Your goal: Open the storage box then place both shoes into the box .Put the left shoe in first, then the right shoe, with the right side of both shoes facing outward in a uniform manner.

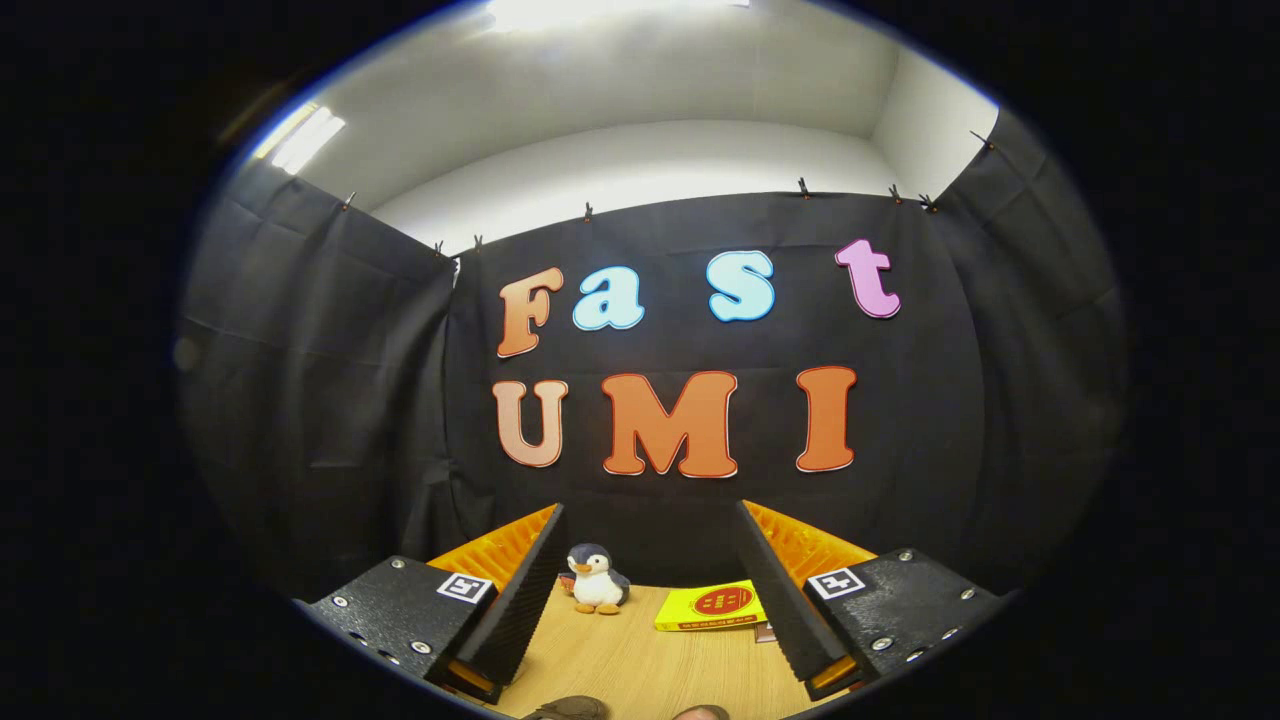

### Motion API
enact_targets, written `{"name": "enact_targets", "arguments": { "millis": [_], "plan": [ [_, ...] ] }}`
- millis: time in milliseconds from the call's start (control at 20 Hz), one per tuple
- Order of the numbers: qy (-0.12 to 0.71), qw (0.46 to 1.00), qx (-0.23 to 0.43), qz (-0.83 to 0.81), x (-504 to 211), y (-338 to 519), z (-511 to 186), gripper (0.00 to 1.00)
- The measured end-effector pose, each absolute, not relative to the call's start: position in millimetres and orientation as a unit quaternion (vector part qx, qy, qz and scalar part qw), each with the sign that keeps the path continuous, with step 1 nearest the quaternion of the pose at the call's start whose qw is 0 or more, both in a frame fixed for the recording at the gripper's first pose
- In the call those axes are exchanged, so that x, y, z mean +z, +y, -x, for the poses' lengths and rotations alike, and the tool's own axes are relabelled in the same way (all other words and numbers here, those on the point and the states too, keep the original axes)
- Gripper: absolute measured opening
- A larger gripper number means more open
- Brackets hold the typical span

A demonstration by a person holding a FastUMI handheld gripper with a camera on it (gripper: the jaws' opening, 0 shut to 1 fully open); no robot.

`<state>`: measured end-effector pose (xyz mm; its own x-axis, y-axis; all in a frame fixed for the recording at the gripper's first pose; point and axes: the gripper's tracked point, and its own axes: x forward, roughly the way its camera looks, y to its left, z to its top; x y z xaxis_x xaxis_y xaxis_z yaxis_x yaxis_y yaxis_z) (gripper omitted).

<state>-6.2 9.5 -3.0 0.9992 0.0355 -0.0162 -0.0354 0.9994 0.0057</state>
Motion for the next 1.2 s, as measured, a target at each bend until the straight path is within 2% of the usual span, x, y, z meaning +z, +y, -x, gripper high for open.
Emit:
{"name": "enact_targets", "arguments": {
  "millis": [400,900,1200],
  "plan": [
    [0.023,0.999,0.043,-0.024,-11.4,27.4,7.7,0.99],
    [0.147,0.974,0.11,-0.129,-86.7,74.9,4.0,0.97],
    [0.261,0.934,0.147,-0.196,-157.0,109.8,5.5,0.96]
  ]
}}
